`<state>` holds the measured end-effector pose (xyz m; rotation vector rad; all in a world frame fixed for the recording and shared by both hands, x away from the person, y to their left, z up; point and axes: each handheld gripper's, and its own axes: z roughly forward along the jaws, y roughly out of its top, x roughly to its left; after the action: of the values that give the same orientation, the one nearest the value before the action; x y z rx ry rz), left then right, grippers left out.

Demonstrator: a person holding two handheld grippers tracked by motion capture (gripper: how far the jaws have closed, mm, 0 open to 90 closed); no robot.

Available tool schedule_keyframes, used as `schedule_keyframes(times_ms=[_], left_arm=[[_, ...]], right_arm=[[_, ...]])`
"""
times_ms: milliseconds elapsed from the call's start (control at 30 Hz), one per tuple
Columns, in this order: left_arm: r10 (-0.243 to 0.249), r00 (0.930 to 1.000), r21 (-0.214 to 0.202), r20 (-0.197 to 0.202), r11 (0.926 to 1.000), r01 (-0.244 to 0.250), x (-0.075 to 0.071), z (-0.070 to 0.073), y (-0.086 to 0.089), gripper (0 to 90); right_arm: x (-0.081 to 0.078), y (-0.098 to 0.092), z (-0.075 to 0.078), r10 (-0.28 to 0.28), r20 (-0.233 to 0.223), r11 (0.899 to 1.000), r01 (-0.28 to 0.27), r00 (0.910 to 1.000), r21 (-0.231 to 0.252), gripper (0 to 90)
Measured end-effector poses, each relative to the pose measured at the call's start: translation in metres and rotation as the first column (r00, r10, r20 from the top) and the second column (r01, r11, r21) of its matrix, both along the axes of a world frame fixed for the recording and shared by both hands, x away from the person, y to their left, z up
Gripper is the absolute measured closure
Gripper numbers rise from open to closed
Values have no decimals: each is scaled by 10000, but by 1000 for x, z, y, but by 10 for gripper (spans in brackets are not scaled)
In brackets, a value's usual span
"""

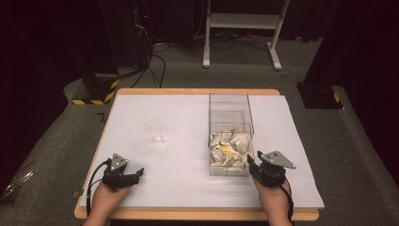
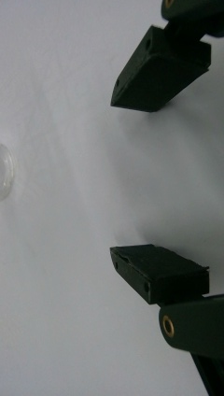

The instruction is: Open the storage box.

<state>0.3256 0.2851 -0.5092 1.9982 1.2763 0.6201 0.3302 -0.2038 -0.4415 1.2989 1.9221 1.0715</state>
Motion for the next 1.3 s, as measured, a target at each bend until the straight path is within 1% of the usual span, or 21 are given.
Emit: schedule_keyframes(times_ms=[100,167,367,400,433,567,667,700,767,867,900,933,1000,1033,1067,1100,1133,1200,1233,1300], left_arm=[[-26,10000,-127,-77,9999,25,0,0,0,251],[-72,10000,-120,-50,9999,72,0,0,0,261],[-178,9998,-161,-53,9997,177,-1,1,0,301],[-173,9998,-207,-64,9996,171,-1,1,0,303],[-172,9998,-208,-65,9996,171,-1,1,1,304],[-163,9998,-210,-64,9996,162,-1,0,1,303],[-160,9998,-225,-69,9996,158,-1,0,1,303],[-159,9999,-233,-66,9996,157,-1,0,1,303],[-147,9999,-229,-41,9996,146,-1,0,1,303],[-158,9999,-257,-65,9995,157,-1,1,1,314],[-192,9998,-225,-45,9996,191,-1,1,1,322],[-254,9997,-67,-15,9997,254,-2,2,1,335],[-233,9997,-108,-48,9997,233,-3,2,-2,349],[-333,9993,-585,-193,9978,321,-3,7,-5,358],[-439,9987,-871,-265,9953,415,-3,10,-7,377],[-522,9983,-1054,-259,9932,492,-4,14,-9,403],[-594,9980,-1146,-210,9918,566,-4,18,-12,423],[-796,9967,-1540,-125,9851,767,-5,26,-19,445],[-890,9960,-1602,-78,9833,866,-6,30,-23,464],[-967,9953,-1635,93,9818,969,-8,36,-30,465]], right_arm=[[-5,-5,2,38,145,9999,-40,9999,162,565],[-8,-8,4,57,228,9998,-62,9997,204,565],[-14,-14,5,127,412,9995,-139,9991,287,565],[-17,-14,5,223,538,9994,-236,9983,234,579],[-18,-13,6,232,577,9994,-246,9981,231,580],[-20,-6,12,572,807,9978,-598,9951,301,596],[-21,-1,15,730,876,9965,-762,9935,337,606],[-21,7,17,929,932,9949,-961,9913,309,606],[-20,12,18,1040,965,9937,-1076,9899,327,606],[-19,18,18,1114,940,9929,-1147,9893,305,600],[-19,18,18,1125,934,9929,-1155,9893,283,597],[-19,19,18,1113,933,9930,-1145,9894,291,590],[-18,17,18,1063,915,9934,-1097,9901,329,588],[-17,14,18,991,925,9941,-1027,9908,341,587],[-17,13,18,950,924,9946,-985,9912,341,587],[-17,10,18,913,929,9949,-948,9915,341,587],[-17,8,18,887,929,9953,-919,9917,308,587],[-18,3,18,789,939,9963,-816,9924,255,586],[-18,0,18,750,945,9967,-774,9927,225,587],[-19,-6,16,675,981,9975,-693,9929,154,586]])
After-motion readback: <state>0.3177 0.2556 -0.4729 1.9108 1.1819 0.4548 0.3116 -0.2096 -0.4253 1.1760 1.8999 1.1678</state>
